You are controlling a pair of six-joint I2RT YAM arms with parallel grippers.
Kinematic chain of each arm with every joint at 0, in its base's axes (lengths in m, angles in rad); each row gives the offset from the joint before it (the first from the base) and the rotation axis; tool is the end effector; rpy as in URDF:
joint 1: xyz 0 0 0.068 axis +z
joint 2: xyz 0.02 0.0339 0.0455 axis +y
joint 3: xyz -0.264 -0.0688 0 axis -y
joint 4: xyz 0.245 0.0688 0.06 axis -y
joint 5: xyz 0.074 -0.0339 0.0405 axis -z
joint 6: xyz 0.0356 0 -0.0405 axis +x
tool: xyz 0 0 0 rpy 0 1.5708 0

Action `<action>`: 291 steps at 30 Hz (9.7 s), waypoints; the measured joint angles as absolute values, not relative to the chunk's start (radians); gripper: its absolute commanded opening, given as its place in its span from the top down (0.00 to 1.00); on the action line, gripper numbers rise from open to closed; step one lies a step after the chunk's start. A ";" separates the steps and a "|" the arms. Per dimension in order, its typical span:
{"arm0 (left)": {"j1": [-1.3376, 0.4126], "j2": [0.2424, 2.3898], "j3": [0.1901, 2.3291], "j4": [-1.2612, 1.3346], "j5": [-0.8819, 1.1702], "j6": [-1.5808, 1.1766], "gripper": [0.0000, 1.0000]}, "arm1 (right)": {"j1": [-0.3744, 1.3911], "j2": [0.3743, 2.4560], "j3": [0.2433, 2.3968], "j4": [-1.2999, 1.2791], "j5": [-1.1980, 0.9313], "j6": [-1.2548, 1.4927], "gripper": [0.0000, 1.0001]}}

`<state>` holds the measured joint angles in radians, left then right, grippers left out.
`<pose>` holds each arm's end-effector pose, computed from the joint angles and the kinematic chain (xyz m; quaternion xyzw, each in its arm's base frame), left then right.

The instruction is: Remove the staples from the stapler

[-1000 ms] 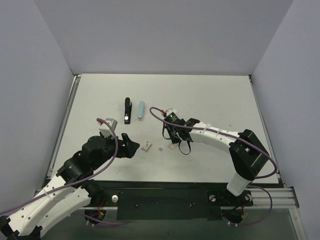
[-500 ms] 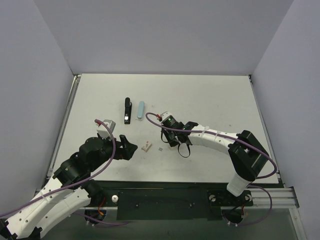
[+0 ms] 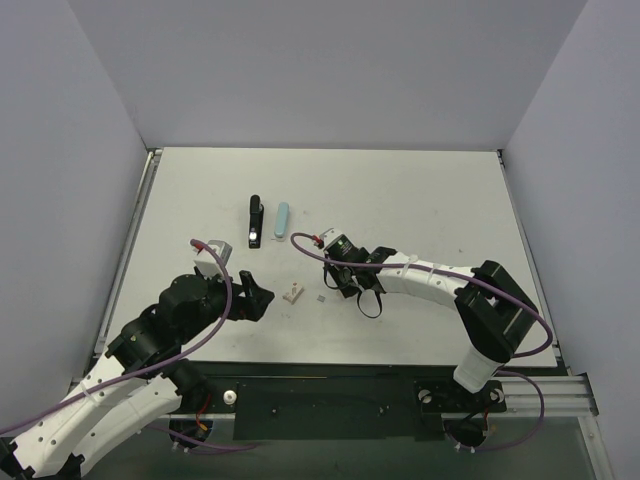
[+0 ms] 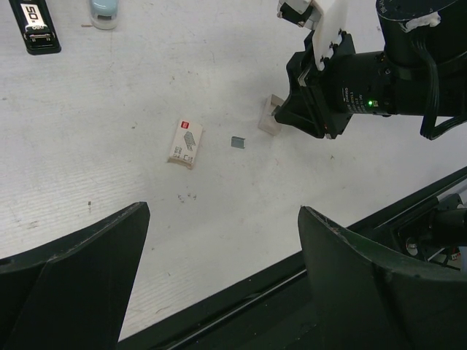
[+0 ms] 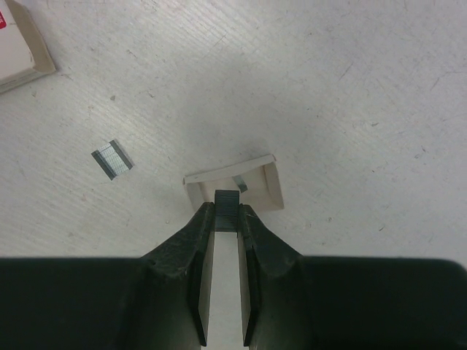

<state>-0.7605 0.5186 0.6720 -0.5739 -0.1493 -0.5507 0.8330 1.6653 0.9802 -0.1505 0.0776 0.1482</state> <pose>0.0930 -0.0812 0.2965 0.0473 0.8364 -0.2811 0.4681 0.2348 0.2542 0.1865 -0.3000 0.8830 0.1373 0.3338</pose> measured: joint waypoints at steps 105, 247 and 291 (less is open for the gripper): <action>-0.760 0.496 0.715 -0.629 -0.157 -0.534 0.06 | 0.916 1.781 1.090 -0.091 -0.147 -0.076 0.59; -0.760 0.480 0.715 -0.648 -0.160 -0.533 0.06 | 0.739 1.679 0.943 -0.062 -0.067 -0.027 0.76; -0.760 0.855 0.482 -0.352 -0.207 -0.665 1.00 | 0.769 1.639 1.011 0.044 -0.043 0.319 1.00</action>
